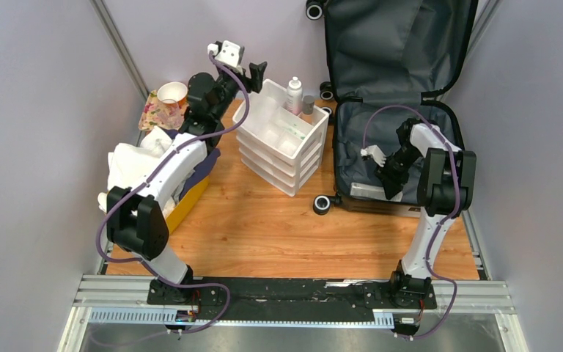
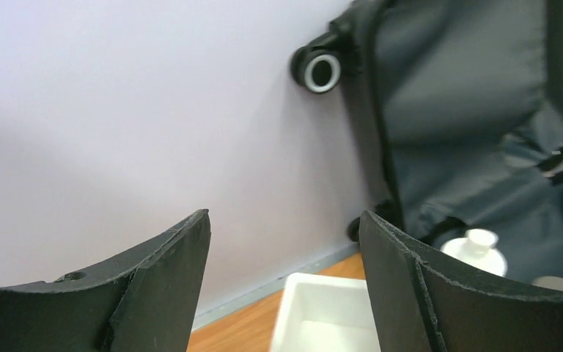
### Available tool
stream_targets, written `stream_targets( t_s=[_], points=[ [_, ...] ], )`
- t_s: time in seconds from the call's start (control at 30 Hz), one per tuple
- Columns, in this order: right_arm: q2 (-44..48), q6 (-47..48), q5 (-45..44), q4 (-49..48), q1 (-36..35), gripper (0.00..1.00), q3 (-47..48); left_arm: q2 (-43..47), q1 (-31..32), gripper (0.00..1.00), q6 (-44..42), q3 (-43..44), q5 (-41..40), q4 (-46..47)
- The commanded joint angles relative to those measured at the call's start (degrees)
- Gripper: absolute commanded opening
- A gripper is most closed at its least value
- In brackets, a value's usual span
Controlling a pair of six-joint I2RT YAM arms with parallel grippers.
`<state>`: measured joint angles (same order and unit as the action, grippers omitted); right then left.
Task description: Open, take out, and arrange the luggage
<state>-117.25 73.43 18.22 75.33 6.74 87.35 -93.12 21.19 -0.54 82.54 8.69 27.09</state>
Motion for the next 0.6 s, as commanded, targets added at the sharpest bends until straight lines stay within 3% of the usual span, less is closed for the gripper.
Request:
stream_targets(
  t_s=[0.0, 0.07, 0.3, 0.37, 0.57],
  points=[
    [-0.17, -4.86, 4.45, -7.3, -1.55, 0.35, 0.97, 2.5, -0.88, 0.82, -5.35, -2.38, -8.24, -1.25],
    [-0.08, -7.76, 7.17, -7.83, -1.56, 0.26, 1.94, 2.86, -0.97, 0.82, -5.79, -4.49, -8.51, -0.99],
    [2.55, -13.74, 15.7, -9.32, -1.47, 0.11, 4.4, 2.69, -1.59, 0.82, -7.11, -6.96, -8.6, -0.81],
    [2.82, -15.24, 16.67, -9.24, -1.47, 0.0, 5.19, 2.24, -1.94, 0.82, -6.32, -6.52, -8.6, -0.99],
    [4.57, -16.65, 17.55, -7.31, -0.51, 0.0, 7.74, 1.27, -3.61, 0.82, -3.07, -4.32, -6.32, -3.44]
  ],
)
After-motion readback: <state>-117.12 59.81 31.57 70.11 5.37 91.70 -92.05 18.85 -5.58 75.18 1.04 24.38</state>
